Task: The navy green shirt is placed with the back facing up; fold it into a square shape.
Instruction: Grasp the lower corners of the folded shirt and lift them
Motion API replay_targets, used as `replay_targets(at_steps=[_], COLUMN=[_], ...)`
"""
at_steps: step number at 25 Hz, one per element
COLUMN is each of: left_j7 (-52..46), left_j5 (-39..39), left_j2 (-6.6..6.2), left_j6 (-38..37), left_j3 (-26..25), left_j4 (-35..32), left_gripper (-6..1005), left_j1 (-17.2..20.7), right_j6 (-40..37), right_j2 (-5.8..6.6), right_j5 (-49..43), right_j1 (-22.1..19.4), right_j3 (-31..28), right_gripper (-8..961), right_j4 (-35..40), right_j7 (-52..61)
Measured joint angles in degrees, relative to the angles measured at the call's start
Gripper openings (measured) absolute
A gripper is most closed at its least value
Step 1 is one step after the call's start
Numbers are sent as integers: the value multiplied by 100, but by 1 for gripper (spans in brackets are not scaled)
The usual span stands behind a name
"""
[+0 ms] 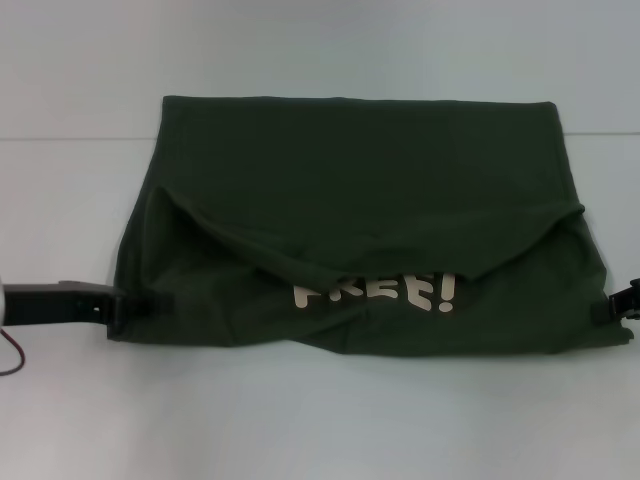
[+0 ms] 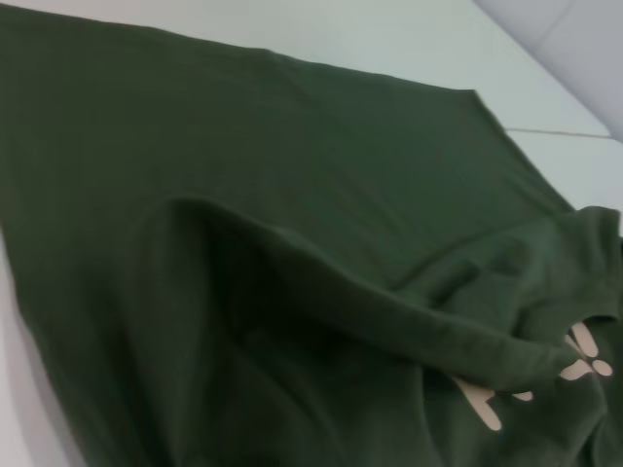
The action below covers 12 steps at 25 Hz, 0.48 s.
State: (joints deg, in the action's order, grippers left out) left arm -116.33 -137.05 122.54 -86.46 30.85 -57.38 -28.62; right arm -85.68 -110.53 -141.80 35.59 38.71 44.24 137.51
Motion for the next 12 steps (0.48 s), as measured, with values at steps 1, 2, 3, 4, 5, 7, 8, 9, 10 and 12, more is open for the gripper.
replay_targets(at_steps=[1, 2, 3, 4, 5, 7, 8, 9, 10, 12], left_j7=[-18, -63, -145, -230, -330, -638, -784, -989, -1160, -1424], left_j5=[-22, -31, -24, -2, 18, 49, 50, 54, 57, 60], left_j2=[24, 26, 24, 10, -12, -72, -109, -166, -226, -358], left_j6=[74, 148, 190, 223, 230, 248, 250, 250, 240, 214], left_j3=[7, 4, -1, -15, -31, -54, -55, -58, -59, -60], left_j4=[22, 35, 44, 47, 47, 62, 91, 150, 230, 454], left_gripper=[250, 268, 286, 305, 323, 359, 377, 395, 414, 450], left_j1=[-2, -10, -13, -15, -18, -19, -17, -18, -22, -50], right_j6=[-1, 0, -1, 2, 2, 11, 23, 35, 45, 55], right_j2=[-1, -1, -2, -2, -3, -3, -3, -3, -3, -3], right_j5=[0, 1, 0, 1, 1, 0, 0, 0, 0, 1], right_j1=[1, 1, 5, 10, 16, 38, 49, 56, 62, 73], right_j3=[-1, -4, -4, -4, -3, 6, 8, 9, 9, 8], right_gripper=[35, 35, 35, 35, 35, 35, 35, 35, 35, 35], right_j4=[1, 1, 1, 0, -1, -4, -9, -13, -15, -15], right_j7=[3, 7, 7, 5, 1, -4, -7, -10, -12, -12])
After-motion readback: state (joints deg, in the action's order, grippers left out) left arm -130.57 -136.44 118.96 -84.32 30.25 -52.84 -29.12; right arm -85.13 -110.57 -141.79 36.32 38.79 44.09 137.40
